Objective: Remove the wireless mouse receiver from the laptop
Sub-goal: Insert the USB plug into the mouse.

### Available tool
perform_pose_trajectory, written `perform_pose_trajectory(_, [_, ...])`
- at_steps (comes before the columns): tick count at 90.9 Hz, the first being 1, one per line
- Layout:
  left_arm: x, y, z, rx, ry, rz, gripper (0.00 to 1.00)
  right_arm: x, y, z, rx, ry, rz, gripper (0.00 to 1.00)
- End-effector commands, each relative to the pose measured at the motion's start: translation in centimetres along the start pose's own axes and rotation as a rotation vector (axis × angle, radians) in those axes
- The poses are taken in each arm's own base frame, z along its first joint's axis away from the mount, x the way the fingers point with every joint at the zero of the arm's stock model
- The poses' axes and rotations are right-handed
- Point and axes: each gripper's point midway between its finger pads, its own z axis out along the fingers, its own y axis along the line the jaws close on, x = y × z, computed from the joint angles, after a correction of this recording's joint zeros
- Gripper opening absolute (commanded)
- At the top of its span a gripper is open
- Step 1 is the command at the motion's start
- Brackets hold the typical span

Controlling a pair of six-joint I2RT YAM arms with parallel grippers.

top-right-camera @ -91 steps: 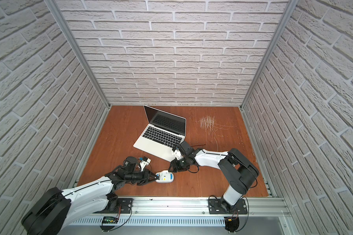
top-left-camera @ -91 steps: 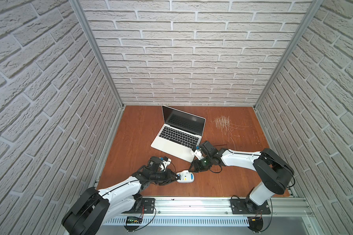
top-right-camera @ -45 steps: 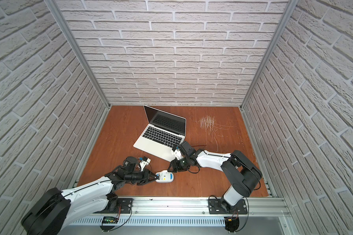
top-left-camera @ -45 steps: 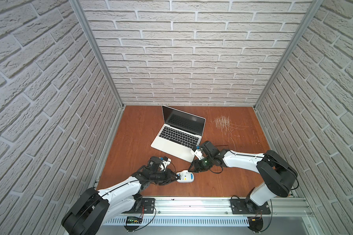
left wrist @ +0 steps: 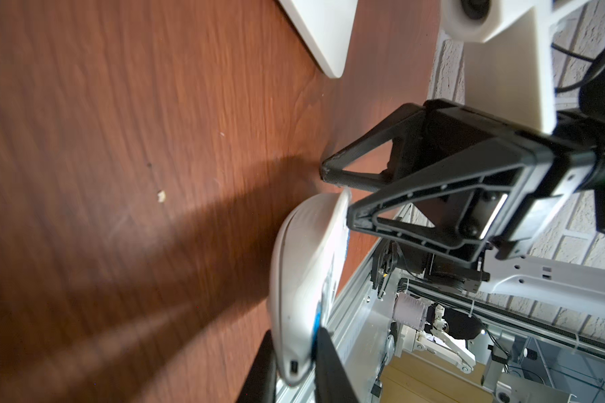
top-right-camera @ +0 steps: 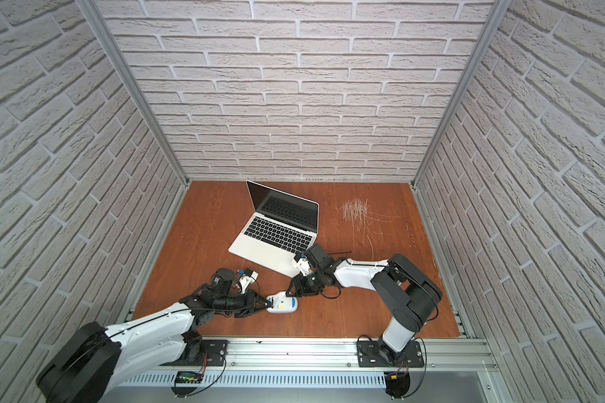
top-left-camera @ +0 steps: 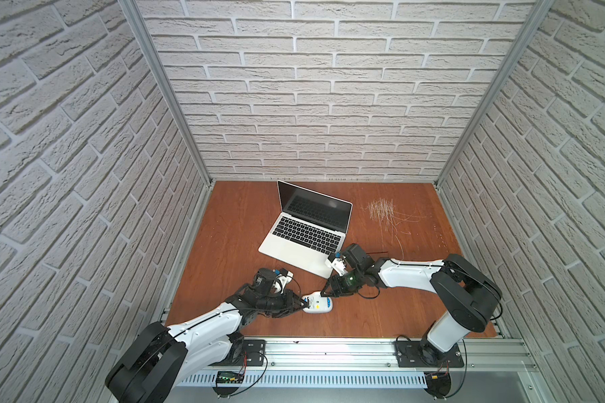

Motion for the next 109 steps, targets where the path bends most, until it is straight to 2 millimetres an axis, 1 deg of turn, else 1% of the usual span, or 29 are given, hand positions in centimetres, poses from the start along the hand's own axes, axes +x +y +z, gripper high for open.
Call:
perform_pose_trajectory(1, [-0.2,0.1,-0.1,-0.002,-0.018,0.022,0.00,1.3,-2.7,1.1,0.101,0.036,0.070,0.48])
perform_pose_trajectory(13, [-0.2,0.1,-0.2,-0.001,-0.021,0.023,0.00,1.5,-3.1,0.9,0.117,0.037,0.066,0.45])
perform_pose_trajectory(26, [-0.1,0.3,-0.2,-0.005,-0.020,0.020,0.00,1.8,-3.3,0.5,0.129,0.033,0.054,0.45])
perform_pose_trajectory(44, [0.0,0.4,-0.2,-0.006,-0.021,0.020,0.00,2.5,-4.0,0.5,0.149,0.052,0.052,0.45])
perform_pose_trajectory(55, [-0.1,0.3,-0.2,-0.007,-0.023,0.020,0.00,2.6,-4.6,0.4,0.177,0.048,0.043,0.42])
perform_pose_trajectory(74, [-0.1,0.4,-0.2,-0.011,-0.025,0.018,0.00,2.1,-4.3,-0.2,0.166,0.028,0.040,0.40])
perform_pose_trajectory(78, [-0.2,0.3,-0.3,-0.009,-0.029,0.020,0.00,1.7,-3.8,-0.6,0.148,0.011,0.037,0.43])
perform_pose_trajectory(84, [-0.4,0.0,-0.4,0.001,-0.038,0.027,0.00,1.0,-3.0,-1.5,0.124,-0.027,0.037,0.53])
perform_pose_trajectory(89, [-0.6,-0.6,-0.6,0.013,-0.050,0.037,0.00,0.4,-2.1,-2.3,0.097,-0.057,0.026,0.58])
perform_pose_trajectory(100, [-1.5,-2.5,-1.5,0.050,-0.099,0.087,0.00,-0.8,-0.8,-4.5,0.036,-0.129,0.021,0.63])
perform_pose_trajectory(109, [-2.1,-4.3,-2.4,0.094,-0.143,0.137,0.00,-1.0,-0.1,-5.3,-0.054,-0.151,0.052,0.65])
